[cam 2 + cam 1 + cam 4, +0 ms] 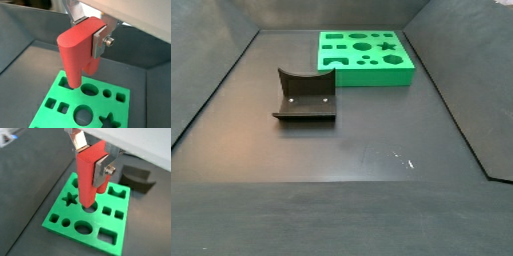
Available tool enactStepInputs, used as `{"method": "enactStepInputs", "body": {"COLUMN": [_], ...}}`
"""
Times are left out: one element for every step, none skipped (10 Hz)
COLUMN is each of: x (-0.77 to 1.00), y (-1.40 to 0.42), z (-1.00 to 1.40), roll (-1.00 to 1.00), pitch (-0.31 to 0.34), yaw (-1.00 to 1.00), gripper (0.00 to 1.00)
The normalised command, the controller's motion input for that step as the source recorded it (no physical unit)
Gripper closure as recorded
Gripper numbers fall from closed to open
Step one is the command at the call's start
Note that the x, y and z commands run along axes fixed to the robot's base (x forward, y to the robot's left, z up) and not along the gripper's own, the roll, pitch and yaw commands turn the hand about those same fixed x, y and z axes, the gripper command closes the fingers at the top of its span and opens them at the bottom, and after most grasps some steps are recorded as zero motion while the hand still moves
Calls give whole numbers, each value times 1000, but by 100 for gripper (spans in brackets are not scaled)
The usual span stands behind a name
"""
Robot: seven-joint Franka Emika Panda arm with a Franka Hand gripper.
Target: Insert the square-circle object.
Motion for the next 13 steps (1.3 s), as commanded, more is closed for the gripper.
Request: {"method": "enactStepInputs", "body": {"x": [-380, -506, -520, -497, -523, -531, -120, 0, 0, -11, -11, -14, 0], "y": [-289, -466, -354, -174, -151, -131, -54, 0, 0, 0, 0, 0, 0], "z": [-657, -674, -651, -489, -429, -306, -66, -46, -46, -11, -9, -9, -217], "roll": [-124, -97, -89, -10, 0, 0, 67, 63, 64, 77, 79, 79, 17], "pitch": [-194, -197, -163, -84, -53, -13, 0, 0, 0, 0, 0, 0, 0], "yaw": [-597, -380, -466, -594, -589, -589, -914, -1000, -1000, -1000, -1000, -1000, -1000], "gripper": [100, 100, 100, 100, 100, 100, 100, 100, 100, 100, 100, 100, 100]}}
